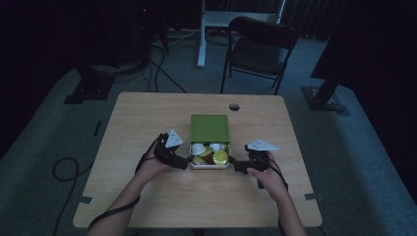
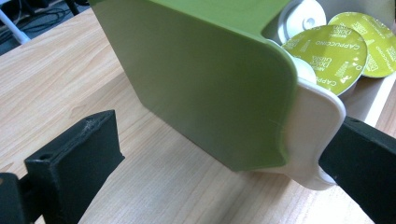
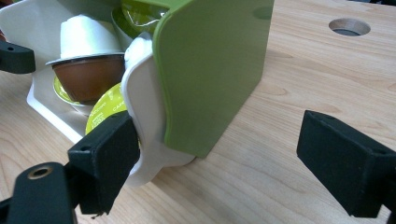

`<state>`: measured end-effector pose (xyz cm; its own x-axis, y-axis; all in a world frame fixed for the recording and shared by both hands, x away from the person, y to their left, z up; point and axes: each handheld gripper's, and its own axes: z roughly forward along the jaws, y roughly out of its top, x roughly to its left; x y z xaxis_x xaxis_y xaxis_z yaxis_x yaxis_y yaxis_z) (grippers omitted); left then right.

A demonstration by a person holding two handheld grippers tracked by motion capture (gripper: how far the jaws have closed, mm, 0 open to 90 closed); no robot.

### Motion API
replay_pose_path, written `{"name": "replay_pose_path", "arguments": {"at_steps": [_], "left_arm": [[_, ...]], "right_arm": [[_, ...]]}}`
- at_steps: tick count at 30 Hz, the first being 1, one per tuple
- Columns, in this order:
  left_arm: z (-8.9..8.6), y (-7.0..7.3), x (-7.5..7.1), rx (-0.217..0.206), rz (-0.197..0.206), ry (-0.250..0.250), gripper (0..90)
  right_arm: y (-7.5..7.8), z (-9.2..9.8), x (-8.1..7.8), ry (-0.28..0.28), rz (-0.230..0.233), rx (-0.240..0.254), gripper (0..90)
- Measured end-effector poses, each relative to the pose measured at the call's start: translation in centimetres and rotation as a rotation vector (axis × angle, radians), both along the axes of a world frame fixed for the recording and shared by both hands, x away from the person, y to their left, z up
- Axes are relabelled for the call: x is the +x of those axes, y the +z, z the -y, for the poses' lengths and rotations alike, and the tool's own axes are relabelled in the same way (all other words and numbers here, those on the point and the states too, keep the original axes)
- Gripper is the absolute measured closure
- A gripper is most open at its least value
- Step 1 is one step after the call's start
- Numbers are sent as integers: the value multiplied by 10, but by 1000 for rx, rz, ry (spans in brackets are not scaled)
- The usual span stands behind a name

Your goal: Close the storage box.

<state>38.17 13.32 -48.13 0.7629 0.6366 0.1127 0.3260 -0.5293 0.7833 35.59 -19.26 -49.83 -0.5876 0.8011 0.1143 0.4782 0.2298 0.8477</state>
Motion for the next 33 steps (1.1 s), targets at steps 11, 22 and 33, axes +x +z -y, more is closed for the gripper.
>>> {"name": "replay_pose_path", "arguments": {"at_steps": [11,22,33], "left_arm": [[1,1,9,9,3,11,4],[1,1,14,8,5,41,5],[0,2,8,-43,0,28,5]], "right_arm": [[-1,-1,8,-26,-4,13,125],[-1,-4,13,-71,-12,15,114],[-2,-6,9,-70,-5,10,127]]}}
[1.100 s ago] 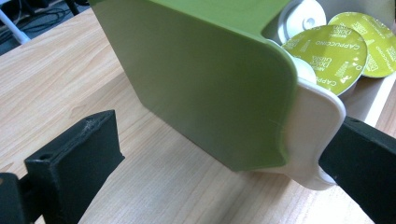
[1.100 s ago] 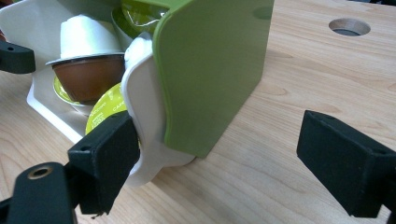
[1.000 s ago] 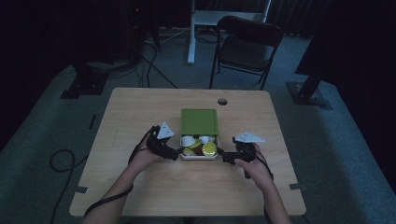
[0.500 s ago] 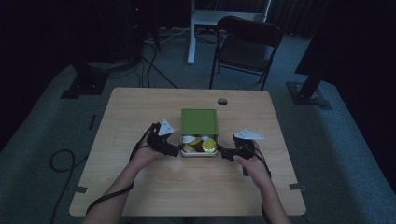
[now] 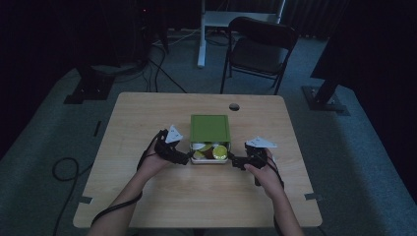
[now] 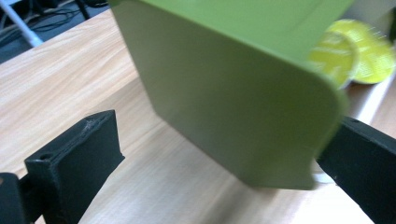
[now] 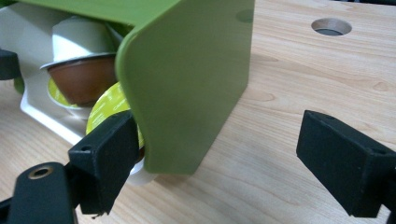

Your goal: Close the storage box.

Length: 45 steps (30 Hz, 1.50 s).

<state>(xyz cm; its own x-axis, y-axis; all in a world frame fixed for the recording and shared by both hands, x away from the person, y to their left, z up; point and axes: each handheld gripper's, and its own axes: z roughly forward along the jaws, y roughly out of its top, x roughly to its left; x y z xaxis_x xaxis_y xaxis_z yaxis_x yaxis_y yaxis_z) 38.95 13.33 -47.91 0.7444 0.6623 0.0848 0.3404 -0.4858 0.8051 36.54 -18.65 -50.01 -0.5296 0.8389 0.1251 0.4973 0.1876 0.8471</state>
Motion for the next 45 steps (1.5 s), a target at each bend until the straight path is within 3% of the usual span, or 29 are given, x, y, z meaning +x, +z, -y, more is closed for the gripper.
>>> {"name": "replay_pose_path", "arguments": {"at_steps": [12,19,31,45], "left_arm": [[-4,4,-17,-17,-24,-46,5],[-10,5,-26,-20,-22,-48,5],[-22,3,-37,-21,-32,-44,5],[-49,-11,-48,-17,-58,-14,5]], "right_arm": [[3,3,-10,-1,14,5,126],[4,10,-17,-10,18,9,124],[4,27,-28,-35,28,9,124],[-4,52,-43,-70,16,-11,124]]}}
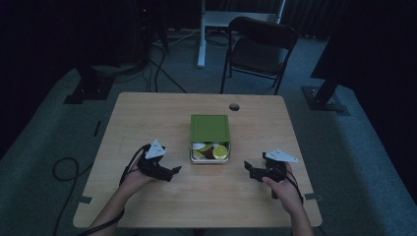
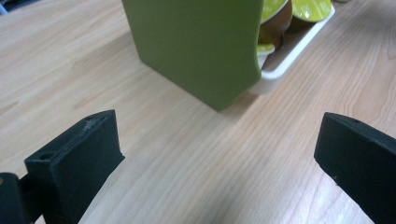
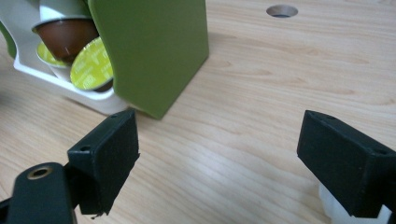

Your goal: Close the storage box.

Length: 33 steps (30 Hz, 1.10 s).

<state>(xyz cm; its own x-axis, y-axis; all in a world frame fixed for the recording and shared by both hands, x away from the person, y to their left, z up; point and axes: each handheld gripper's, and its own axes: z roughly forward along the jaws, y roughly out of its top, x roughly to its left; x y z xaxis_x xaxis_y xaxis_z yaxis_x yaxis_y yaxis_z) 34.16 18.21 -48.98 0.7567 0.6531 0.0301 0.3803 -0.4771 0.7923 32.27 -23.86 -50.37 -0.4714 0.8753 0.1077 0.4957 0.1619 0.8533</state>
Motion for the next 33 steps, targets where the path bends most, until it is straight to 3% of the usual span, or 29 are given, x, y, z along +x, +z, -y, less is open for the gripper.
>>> {"name": "replay_pose_path", "arguments": {"at_steps": [4,9,18,33], "left_arm": [[-6,-5,-6,19,-17,1,5],[-15,-11,-12,5,-37,11,5],[-29,-23,-19,17,-58,32,5],[-72,-45,-36,36,-104,144,5]], "right_arm": [[-3,7,-4,-5,-8,-6,124],[-8,16,-10,-19,-13,-4,124],[-16,35,-21,-57,-23,-6,125],[-36,62,-35,-136,-75,-45,124]]}}
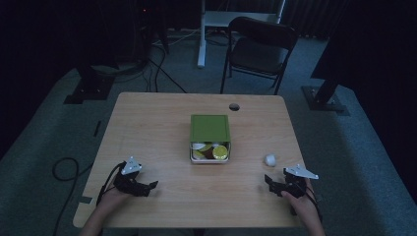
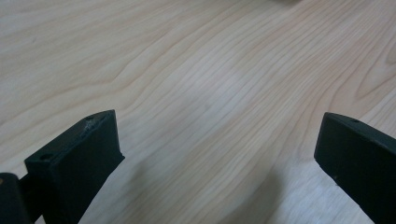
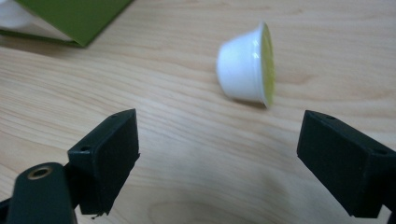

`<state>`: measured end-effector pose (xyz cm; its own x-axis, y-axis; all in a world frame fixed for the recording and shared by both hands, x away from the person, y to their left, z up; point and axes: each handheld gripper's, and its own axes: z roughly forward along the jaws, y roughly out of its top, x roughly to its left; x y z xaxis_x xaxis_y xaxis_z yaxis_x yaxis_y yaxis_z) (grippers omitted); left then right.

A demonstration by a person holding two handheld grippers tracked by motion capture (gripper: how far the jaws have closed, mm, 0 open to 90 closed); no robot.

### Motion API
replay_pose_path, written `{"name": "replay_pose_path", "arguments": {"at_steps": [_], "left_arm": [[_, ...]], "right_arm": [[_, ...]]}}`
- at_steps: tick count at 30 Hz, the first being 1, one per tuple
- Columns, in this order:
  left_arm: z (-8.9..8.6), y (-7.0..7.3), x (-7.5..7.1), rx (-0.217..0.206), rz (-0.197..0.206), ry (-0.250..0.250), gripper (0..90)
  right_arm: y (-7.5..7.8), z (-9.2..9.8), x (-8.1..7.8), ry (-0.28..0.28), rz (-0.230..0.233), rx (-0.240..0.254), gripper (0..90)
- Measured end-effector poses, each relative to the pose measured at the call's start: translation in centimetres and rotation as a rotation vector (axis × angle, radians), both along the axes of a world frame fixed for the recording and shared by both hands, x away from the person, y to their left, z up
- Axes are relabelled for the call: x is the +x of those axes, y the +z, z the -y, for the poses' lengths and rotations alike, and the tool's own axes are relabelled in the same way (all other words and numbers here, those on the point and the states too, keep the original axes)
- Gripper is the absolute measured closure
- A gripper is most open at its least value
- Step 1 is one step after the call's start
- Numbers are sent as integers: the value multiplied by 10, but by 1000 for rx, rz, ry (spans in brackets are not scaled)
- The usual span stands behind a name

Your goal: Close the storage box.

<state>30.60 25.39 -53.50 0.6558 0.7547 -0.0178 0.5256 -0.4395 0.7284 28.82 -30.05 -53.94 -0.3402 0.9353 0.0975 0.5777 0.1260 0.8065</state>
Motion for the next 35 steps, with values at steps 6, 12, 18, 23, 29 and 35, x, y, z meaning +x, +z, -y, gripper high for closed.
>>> {"name": "replay_pose_path", "arguments": {"at_steps": [6,12,18,23,29,35], "left_arm": [[-12,-3,-6,16,-18,52,5],[-24,-4,-14,45,-26,98,5],[-27,-7,-21,80,-9,138,5],[-25,-9,-22,106,-3,150,5],[-27,-11,-21,82,-14,155,4],[-28,-11,-19,68,-33,153,5]], "right_arm": [[-8,8,-1,-43,-35,-13,125],[-9,13,-1,-73,-53,-21,125],[-10,13,0,-87,-79,-29,126],[-11,12,1,-86,-100,-40,129],[-11,11,1,-86,-101,-52,128],[-11,7,2,-75,-100,-87,126]]}}
